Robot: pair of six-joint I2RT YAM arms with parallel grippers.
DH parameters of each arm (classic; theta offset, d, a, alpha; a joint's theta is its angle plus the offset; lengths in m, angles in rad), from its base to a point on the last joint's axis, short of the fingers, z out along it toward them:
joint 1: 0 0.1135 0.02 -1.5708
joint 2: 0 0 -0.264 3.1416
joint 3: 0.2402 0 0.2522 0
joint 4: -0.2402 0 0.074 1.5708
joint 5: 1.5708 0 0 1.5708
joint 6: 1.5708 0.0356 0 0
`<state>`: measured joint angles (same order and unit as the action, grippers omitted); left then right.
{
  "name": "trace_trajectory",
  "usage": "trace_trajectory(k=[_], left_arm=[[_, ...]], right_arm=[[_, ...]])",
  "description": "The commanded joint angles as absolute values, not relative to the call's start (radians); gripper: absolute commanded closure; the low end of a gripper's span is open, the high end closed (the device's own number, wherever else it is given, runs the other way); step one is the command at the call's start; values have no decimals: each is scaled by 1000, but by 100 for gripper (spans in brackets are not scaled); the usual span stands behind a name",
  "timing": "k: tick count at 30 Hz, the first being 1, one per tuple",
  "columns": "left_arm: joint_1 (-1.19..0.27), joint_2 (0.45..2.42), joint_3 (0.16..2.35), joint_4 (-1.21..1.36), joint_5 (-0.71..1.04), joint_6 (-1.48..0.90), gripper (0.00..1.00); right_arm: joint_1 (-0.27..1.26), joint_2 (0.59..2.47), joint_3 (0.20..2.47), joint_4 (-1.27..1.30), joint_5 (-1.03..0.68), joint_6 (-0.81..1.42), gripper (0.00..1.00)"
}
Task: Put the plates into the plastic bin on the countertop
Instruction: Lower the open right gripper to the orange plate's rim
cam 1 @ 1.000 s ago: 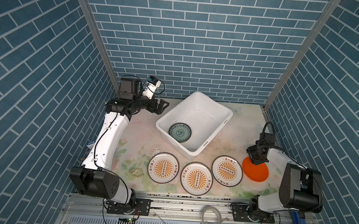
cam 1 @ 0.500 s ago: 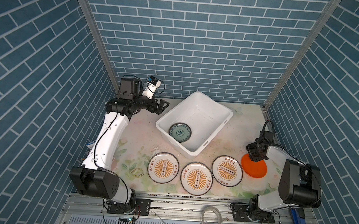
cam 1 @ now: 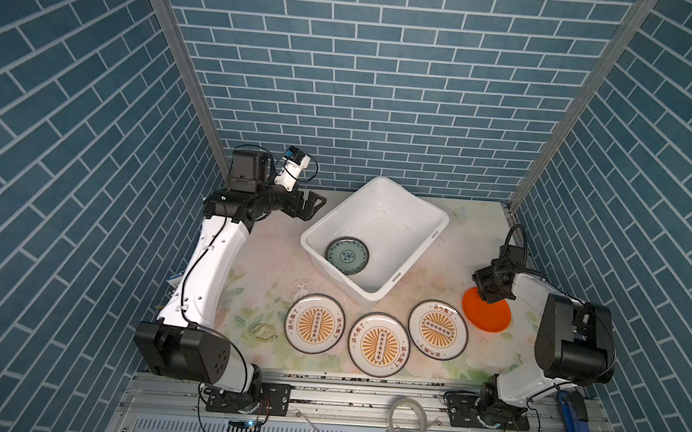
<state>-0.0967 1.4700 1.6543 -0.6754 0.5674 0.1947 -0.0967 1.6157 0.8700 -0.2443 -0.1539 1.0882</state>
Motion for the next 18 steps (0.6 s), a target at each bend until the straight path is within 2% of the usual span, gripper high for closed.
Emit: trace_trajectory(k=[1,11,13,18], left_arm=[[-101,1456,1657,-662,564,198,0],[-101,1456,1663,-661,565,198,0],[-101,1451,1659,-662,565,199,0],[-101,1443,1648,-670,563,203,0]], right_arm=[[-87,1642,906,-218,-167,1124,57],[-81,1666,973,-219,-171,1113,55],[-81,1639,961,-222,-161,1107,52],[-89,1540,948,-257,-127,1062,50]])
